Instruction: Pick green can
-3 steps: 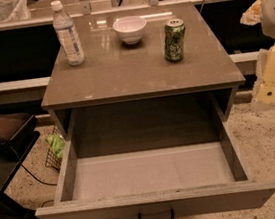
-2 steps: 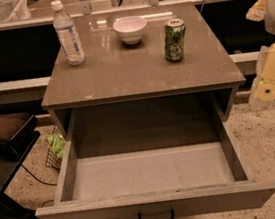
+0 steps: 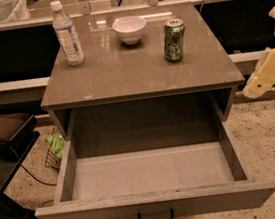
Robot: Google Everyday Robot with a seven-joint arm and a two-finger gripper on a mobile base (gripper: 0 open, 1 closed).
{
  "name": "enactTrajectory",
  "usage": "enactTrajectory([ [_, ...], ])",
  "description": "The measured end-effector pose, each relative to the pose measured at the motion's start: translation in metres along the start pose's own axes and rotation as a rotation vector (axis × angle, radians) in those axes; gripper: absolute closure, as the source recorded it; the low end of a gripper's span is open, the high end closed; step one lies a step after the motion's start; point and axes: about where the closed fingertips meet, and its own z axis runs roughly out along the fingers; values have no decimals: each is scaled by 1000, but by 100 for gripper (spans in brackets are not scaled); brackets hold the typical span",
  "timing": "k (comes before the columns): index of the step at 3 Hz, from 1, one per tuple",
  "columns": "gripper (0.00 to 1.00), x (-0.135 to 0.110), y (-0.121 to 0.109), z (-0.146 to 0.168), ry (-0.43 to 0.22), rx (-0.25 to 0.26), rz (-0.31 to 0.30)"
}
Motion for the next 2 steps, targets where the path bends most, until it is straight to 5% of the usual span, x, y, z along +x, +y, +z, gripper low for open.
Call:
enactTrajectory([
  [1, 0, 38, 7, 59, -141, -7, 158],
  [2, 0, 36, 21, 101, -401, 8, 270],
])
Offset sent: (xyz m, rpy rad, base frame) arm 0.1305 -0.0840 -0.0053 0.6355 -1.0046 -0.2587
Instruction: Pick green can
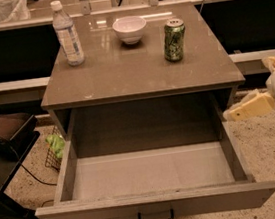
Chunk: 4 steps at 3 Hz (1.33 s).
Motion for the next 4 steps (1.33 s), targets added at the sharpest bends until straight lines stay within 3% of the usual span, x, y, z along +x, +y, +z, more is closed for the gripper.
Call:
enactTrajectory([
  [1, 0, -21, -12, 12, -247, 107, 99],
  [2, 0, -43, -9, 14, -267, 119, 76],
  [3, 0, -55, -12, 32, -320, 85, 90],
  [4, 0, -93, -20, 72, -418, 22, 119],
])
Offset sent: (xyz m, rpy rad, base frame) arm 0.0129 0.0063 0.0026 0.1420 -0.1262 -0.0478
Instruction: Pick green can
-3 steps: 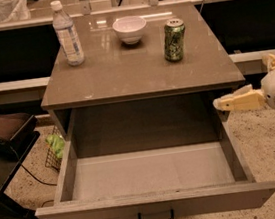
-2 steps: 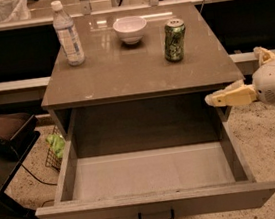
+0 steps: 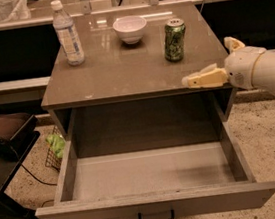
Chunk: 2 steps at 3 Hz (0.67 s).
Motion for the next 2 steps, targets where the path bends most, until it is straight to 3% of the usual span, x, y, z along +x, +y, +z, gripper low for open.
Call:
enactTrajectory([
  [2, 0, -43, -14, 96, -114, -74, 0],
])
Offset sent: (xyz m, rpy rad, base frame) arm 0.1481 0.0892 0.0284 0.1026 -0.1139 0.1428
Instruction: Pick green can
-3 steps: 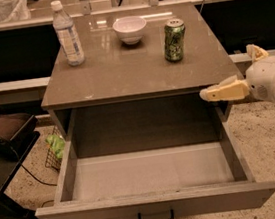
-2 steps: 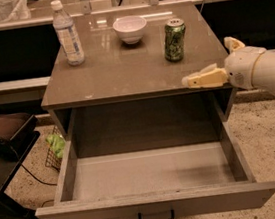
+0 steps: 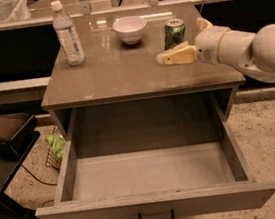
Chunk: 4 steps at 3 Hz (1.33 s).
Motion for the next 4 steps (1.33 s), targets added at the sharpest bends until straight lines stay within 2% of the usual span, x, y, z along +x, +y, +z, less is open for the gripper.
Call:
enactTrajectory([
  [1, 0, -2, -18, 42, -33, -9, -9],
  [2, 13, 4, -30, 76, -27, -27, 14],
  [4, 61, 2, -29, 81, -27, -31, 12],
])
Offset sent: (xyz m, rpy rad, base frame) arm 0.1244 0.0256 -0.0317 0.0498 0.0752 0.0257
